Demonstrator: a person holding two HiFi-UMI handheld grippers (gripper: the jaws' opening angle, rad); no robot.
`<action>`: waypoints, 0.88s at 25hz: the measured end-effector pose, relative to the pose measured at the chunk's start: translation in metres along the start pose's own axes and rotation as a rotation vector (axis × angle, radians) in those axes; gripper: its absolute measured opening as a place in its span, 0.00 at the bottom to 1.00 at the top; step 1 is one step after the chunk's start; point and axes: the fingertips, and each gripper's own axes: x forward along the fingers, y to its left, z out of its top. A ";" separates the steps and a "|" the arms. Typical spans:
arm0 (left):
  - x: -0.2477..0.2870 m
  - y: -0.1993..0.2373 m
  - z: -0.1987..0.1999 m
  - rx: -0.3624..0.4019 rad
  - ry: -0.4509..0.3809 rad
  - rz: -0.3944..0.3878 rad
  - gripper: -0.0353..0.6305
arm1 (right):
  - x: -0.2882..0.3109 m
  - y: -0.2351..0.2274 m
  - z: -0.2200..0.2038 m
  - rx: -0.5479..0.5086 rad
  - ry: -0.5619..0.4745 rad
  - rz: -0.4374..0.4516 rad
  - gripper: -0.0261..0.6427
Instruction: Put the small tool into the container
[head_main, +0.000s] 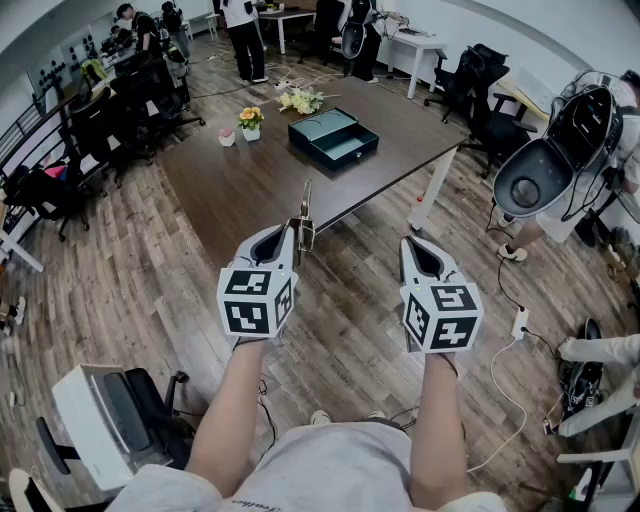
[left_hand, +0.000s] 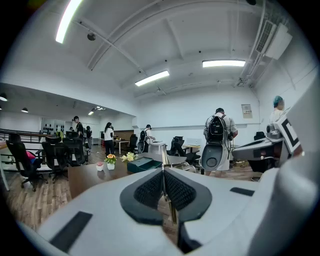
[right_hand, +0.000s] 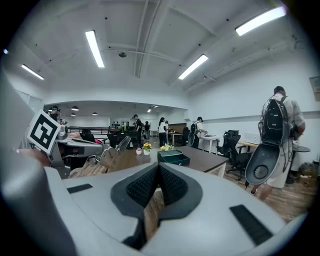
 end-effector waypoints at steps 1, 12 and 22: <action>0.001 0.000 0.000 -0.003 -0.001 -0.003 0.06 | 0.001 0.000 -0.001 -0.001 0.002 -0.001 0.04; 0.021 0.003 -0.003 -0.001 0.005 -0.020 0.06 | 0.016 -0.005 0.001 -0.003 -0.002 -0.004 0.04; 0.056 -0.002 -0.001 0.018 0.021 -0.004 0.06 | 0.045 -0.031 -0.001 0.025 -0.009 0.025 0.04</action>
